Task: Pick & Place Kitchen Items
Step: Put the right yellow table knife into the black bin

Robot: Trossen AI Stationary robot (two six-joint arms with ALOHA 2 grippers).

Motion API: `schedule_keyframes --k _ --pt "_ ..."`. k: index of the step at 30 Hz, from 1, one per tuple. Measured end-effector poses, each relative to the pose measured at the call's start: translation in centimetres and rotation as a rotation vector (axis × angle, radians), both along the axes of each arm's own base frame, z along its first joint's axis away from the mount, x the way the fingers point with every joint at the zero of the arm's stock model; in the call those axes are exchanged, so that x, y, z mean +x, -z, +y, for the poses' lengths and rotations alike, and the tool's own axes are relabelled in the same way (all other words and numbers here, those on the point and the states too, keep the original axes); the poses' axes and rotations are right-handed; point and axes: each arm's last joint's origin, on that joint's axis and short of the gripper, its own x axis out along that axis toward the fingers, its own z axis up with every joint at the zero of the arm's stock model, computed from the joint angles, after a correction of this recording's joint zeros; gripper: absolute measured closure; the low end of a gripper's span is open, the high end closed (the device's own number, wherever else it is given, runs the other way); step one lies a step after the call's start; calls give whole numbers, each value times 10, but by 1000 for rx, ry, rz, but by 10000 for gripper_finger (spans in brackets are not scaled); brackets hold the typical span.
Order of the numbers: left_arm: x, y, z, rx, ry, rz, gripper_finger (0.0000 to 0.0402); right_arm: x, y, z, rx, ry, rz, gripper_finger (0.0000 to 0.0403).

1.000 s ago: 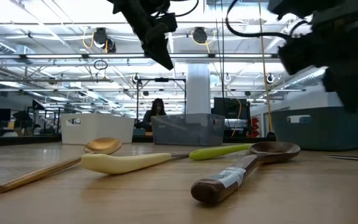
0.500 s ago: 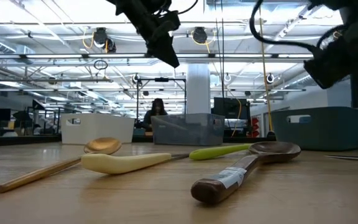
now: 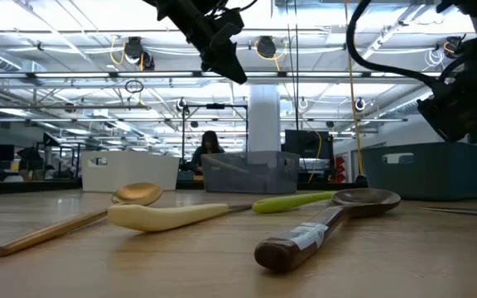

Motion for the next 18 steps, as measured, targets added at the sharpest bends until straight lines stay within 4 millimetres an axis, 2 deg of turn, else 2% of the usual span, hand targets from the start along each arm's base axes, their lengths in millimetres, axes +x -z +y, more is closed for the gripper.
schedule_keyframes --k 8,16,18 --pt "0 0 0 -7 6 -2 316 -2 11 2 -104 -22 3 259" --pt "0 0 0 -10 4 -3 316 -7 19 -2 -164 -27 80 366" --pt "0 0 0 -11 4 -3 316 -6 19 -3 -165 -40 67 374"
